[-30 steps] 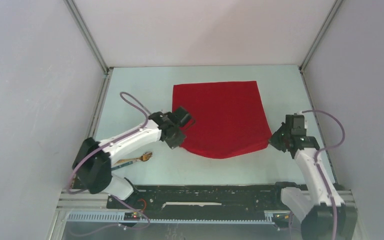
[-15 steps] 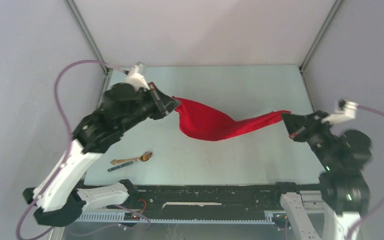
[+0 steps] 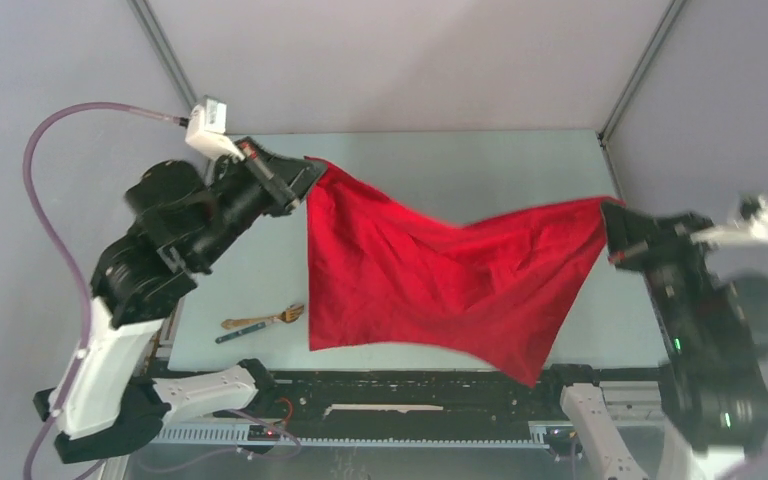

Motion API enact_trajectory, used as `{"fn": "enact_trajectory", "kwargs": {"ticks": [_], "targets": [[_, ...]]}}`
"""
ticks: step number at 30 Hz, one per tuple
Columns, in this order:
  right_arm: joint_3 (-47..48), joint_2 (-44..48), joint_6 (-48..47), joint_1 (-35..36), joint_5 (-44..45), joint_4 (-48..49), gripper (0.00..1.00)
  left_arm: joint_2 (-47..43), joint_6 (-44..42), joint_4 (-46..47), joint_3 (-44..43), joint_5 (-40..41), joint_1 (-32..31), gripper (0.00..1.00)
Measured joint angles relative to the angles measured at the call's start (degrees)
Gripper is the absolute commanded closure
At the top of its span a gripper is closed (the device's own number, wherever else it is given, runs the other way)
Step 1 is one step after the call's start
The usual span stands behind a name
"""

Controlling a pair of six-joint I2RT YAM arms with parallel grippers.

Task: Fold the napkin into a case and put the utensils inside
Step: Fold and flatten the napkin at the center of the board.

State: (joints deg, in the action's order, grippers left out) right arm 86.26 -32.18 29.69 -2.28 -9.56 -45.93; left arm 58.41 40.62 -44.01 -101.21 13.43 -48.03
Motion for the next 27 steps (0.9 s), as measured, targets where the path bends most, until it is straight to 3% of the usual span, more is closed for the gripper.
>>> {"fn": "enact_trajectory", "kwargs": {"ticks": [5,9,15,19,27], "targets": [[-5.53,-14.14,-0.94,-0.02,3.34,5.95,1.0,7.37,2.36,-0.68,2.32,1.49,11.13,1.0],[-9.35,-27.3,-2.34,-1.14,4.09,10.67,1.0,16.44,3.37,1.14,6.4,-2.73,18.99,1.0],[-10.86,-47.32,-3.74,-3.5,2.89,20.06,1.0,34.18,3.41,6.8,8.35,-10.82,24.48,1.0],[-8.22,-59.91,-4.0,-3.93,0.39,25.2,1.0,44.94,2.89,10.49,5.92,-14.93,26.4,1.0],[9.27,-82.14,-5.31,-4.11,-4.85,25.0,1.0,61.42,2.97,16.98,-2.27,-23.1,30.95,1.0]]}}
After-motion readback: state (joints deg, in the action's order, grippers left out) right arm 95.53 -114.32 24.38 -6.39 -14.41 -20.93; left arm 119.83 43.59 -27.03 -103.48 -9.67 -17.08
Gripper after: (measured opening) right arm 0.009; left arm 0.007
